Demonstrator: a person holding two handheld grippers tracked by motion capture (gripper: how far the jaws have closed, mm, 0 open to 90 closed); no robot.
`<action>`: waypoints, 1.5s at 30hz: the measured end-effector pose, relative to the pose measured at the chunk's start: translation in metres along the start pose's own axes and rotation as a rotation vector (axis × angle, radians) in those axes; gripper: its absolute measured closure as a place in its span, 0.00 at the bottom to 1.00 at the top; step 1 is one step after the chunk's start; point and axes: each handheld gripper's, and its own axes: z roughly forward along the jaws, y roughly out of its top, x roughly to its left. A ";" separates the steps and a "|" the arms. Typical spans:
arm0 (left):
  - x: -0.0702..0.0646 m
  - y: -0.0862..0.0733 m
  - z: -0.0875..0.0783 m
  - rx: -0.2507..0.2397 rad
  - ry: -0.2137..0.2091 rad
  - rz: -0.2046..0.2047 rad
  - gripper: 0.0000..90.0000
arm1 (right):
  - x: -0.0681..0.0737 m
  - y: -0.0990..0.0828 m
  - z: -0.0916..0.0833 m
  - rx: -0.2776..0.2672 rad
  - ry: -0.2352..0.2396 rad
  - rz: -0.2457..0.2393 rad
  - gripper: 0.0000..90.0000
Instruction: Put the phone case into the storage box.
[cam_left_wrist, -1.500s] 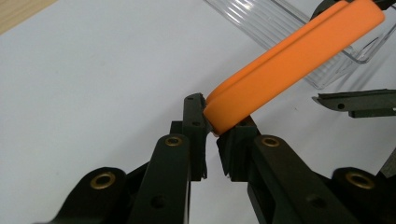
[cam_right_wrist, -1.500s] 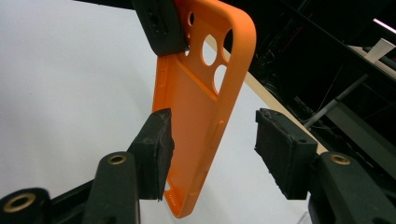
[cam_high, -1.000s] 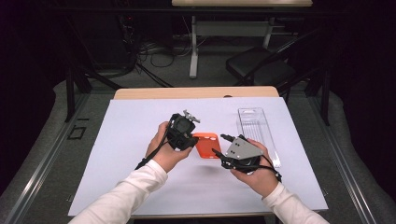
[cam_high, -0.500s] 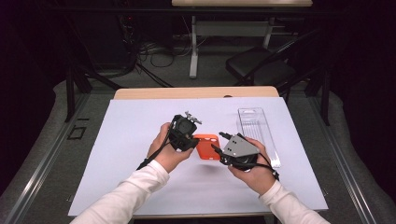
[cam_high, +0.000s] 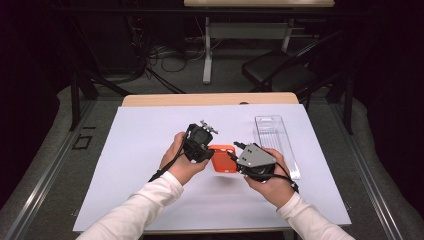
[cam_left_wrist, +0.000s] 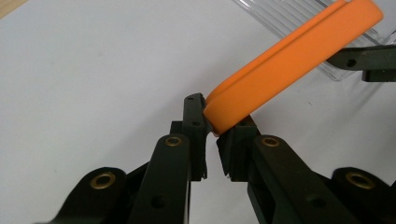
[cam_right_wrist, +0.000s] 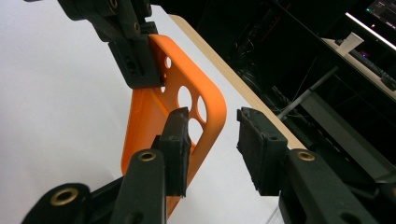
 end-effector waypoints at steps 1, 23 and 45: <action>0.000 0.000 0.000 0.005 0.000 -0.001 0.91 | 0.000 0.000 0.000 0.003 -0.001 -0.001 0.72; -0.001 0.001 0.001 0.013 0.007 -0.003 0.91 | 0.002 0.013 0.004 0.031 -0.002 -0.057 0.84; -0.002 0.001 0.000 0.011 -0.004 -0.009 0.90 | 0.005 0.019 0.005 0.070 -0.036 -0.147 0.88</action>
